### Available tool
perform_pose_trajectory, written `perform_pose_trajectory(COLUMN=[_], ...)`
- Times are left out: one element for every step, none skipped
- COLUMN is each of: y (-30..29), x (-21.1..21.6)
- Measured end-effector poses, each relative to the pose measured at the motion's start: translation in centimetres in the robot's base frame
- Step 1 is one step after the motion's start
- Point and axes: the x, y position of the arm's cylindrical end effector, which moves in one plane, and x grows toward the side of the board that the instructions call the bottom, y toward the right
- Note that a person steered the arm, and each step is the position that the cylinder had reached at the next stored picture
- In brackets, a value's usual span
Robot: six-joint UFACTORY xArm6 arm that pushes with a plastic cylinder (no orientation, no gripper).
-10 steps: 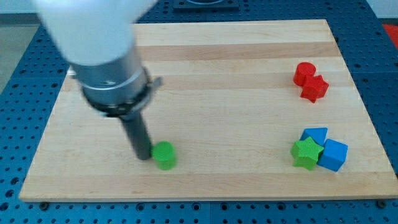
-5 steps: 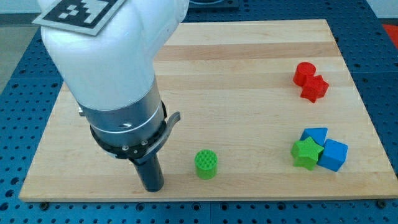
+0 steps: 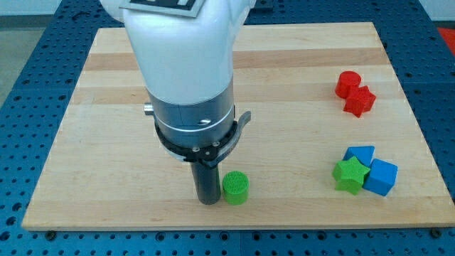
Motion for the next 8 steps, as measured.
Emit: perform_pose_trajectory(y=[4.5, 9.0, 10.5, 10.3, 11.3, 13.8, 15.0, 15.4], x=[-1.4, -3.6, -4.7, -4.8, -4.8, -4.8, -4.8, -5.0])
